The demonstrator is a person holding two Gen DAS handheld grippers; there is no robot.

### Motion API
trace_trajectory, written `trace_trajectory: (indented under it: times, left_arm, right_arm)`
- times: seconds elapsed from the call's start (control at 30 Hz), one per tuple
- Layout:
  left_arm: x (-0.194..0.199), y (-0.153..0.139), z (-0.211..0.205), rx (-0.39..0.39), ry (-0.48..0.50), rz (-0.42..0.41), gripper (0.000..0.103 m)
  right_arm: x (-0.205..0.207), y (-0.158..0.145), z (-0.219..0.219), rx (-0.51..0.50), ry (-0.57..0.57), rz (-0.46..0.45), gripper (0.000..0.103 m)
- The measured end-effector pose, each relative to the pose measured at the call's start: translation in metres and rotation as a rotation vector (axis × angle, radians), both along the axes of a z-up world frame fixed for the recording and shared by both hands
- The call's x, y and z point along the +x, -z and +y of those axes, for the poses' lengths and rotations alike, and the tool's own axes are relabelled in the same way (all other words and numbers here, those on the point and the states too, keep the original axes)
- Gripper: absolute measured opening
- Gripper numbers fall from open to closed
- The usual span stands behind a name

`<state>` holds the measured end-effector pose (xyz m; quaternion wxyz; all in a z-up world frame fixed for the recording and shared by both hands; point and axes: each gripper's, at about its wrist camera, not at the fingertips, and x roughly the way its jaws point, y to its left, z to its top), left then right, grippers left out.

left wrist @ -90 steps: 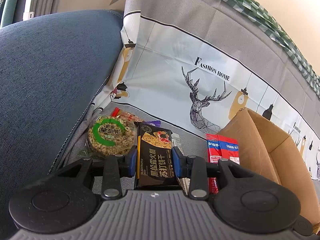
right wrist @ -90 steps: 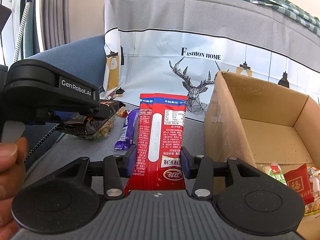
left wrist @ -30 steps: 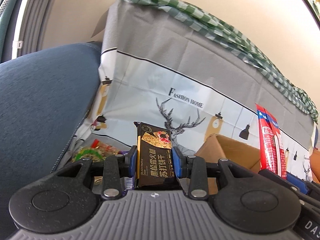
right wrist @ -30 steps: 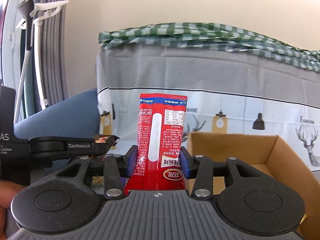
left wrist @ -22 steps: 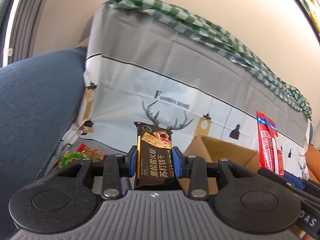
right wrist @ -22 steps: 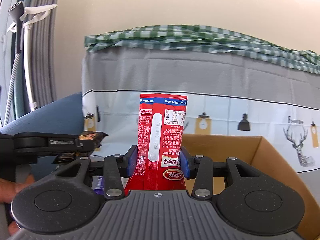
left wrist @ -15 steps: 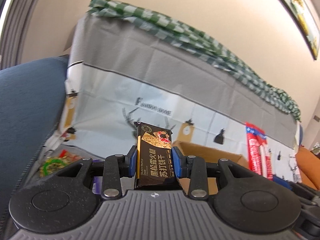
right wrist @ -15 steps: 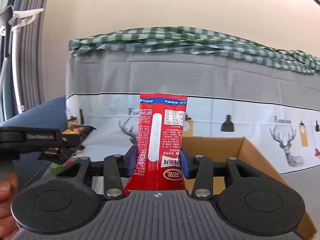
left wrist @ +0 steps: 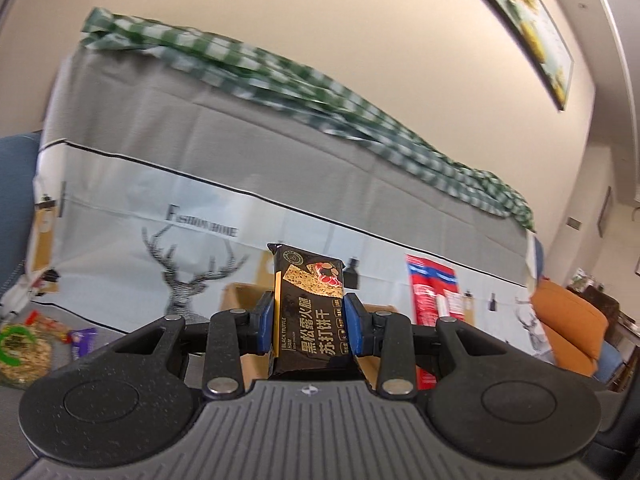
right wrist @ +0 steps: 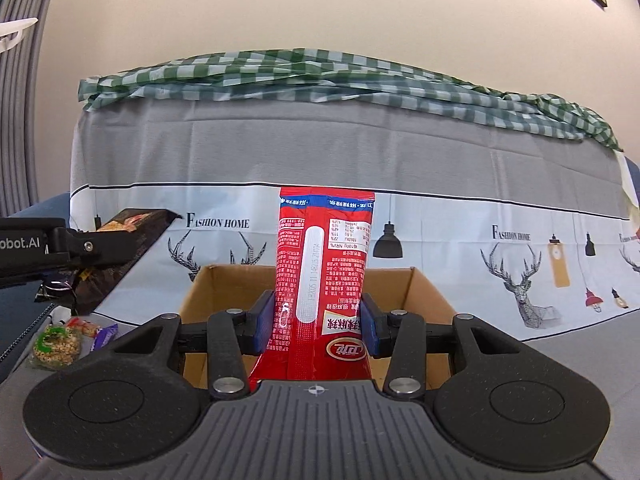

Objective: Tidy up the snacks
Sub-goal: 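Carry the red wafer pack and biscuit pack toward the cardboard box, then open the right tool over the box while the left tool releases the biscuit pack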

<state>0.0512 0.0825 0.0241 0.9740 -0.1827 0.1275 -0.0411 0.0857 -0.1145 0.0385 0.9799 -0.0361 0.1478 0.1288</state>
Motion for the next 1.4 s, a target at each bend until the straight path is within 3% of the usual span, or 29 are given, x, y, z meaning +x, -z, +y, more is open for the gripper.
trace_trajectory:
  times: [0.33,1.4]
  left_arm:
    - [0.008,0.005,-0.034,0.014,0.062,0.015,0.039]
    - [0.024,0.010,-0.061,0.008,0.108,0.019,0.039]
  right_arm:
    - [0.000,0.000,-0.010,-0.004,0.040,-0.020,0.045]
    - [0.004,0.000,-0.030,0.000,0.095,-0.023,0.045]
